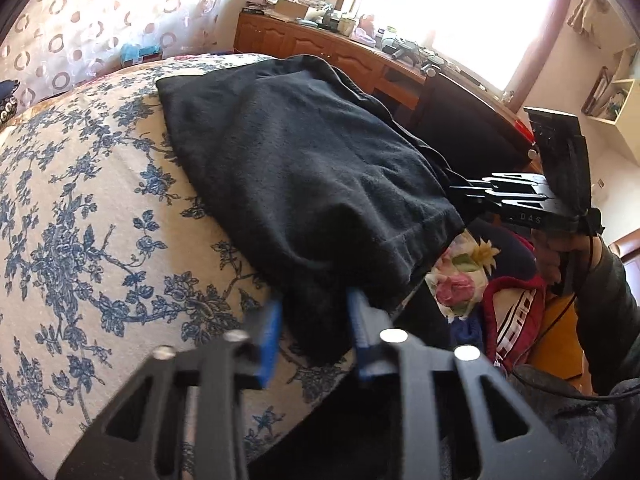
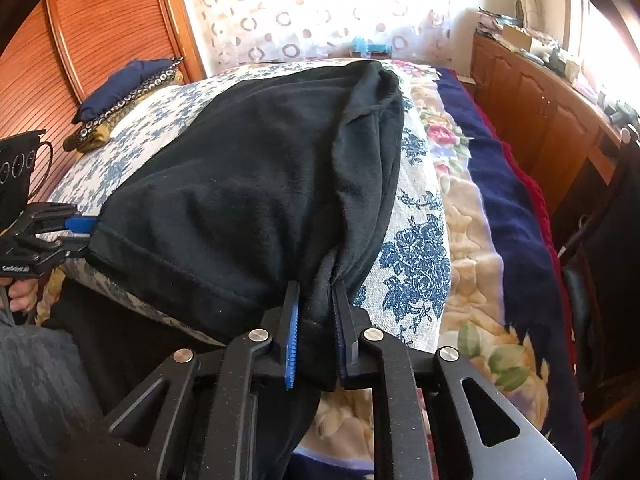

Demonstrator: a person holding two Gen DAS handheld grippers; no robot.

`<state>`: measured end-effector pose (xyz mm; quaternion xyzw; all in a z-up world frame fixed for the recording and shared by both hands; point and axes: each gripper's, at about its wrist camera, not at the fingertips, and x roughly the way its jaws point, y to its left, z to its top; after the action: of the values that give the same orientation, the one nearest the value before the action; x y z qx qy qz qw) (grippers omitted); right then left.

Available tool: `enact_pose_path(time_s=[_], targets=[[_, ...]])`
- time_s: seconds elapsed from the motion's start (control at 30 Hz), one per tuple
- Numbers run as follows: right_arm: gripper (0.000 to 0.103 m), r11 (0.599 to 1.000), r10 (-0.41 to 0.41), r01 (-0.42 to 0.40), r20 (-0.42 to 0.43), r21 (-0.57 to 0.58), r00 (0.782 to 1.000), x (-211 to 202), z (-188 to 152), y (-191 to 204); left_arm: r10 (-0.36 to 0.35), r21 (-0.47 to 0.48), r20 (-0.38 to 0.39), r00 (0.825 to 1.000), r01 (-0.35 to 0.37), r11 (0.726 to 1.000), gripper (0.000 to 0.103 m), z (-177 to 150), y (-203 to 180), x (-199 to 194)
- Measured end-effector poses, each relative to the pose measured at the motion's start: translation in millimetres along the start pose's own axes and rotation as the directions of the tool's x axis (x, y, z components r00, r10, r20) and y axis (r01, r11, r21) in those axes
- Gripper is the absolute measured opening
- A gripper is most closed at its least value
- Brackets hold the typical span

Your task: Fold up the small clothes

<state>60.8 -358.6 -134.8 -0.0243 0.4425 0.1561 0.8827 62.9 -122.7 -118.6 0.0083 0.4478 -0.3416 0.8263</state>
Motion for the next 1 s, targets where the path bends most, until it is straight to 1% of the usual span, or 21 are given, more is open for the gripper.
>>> enact_pose_path(time_s=[0.1,0.23,0.3,0.4,0.5,0.6,0.67,0.73,0.8,0.83,0.9,1.0], targets=[[0.008,1.000,0.010,-0.010,0.027,0.003,1.000,-5.0,1.2,0.5,-0.013,-0.008,0.025,1.000,0.014,1.000,0.002,2.7,2.0,-5.2],[0.007,1.000,0.019,-0.020,0.105,0.003,0.994,-23.2,11.2,1.9,-0.015,-0.014,0.116,0.993,0.017,1.000,0.001,16.7,1.0,-26.8],[0.007,1.000,0.018,-0.017,0.152,-0.006,0.988,-33.5,21.3,3.5,-0.011,-0.010,0.144,0.990,0.012,1.000,0.001,27.8,2.7,-33.8],[0.007,1.000,0.016,-0.013,0.213,-0.016,0.977,-43.8,43.4,3.1,0.003,-0.002,0.193,0.981,-0.002,1.000,0.001,54.7,8.9,-44.3],[0.007,1.000,0.014,-0.008,0.282,-0.022,0.959,-48.2,78.8,-1.1,0.027,-0.009,0.235,0.972,-0.025,1.000,0.001,87.1,19.9,-47.6],[0.007,1.000,0.002,0.007,0.317,-0.026,0.948,-39.5,115.2,-8.2,0.068,-0.020,0.261,0.963,-0.065,0.998,0.001,120.3,38.0,-43.2],[0.007,1.000,-0.011,0.020,0.325,-0.022,0.946,-27.5,138.3,-15.2,0.096,-0.039,0.263,0.960,-0.089,0.995,0.001,139.9,54.1,-35.6],[0.007,1.000,-0.021,0.027,0.316,-0.013,0.949,-11.1,159.2,-24.8,0.126,-0.061,0.257,0.958,-0.114,0.992,0.001,156.5,71.0,-26.0],[0.007,1.000,-0.028,0.031,0.295,-0.004,0.955,9.9,177.8,-35.0,0.133,-0.075,0.246,0.960,-0.118,0.990,0.001,166.8,84.7,-17.5],[0.007,0.999,-0.031,0.034,0.274,-0.007,0.961,29.5,191.4,-42.2,0.131,-0.077,0.234,0.963,-0.116,0.990,0.002,173.0,92.1,-10.8],[0.007,0.999,-0.032,0.036,0.267,-0.011,0.963,35.6,195.5,-44.7,0.135,-0.072,0.222,0.966,-0.121,0.990,0.002,179.6,98.4,1.1],[0.007,0.999,-0.034,0.042,0.243,-0.029,0.969,58.2,207.5,-53.4,0.144,-0.075,0.206,0.968,-0.131,0.989,0.003,186.7,111.1,12.6]])
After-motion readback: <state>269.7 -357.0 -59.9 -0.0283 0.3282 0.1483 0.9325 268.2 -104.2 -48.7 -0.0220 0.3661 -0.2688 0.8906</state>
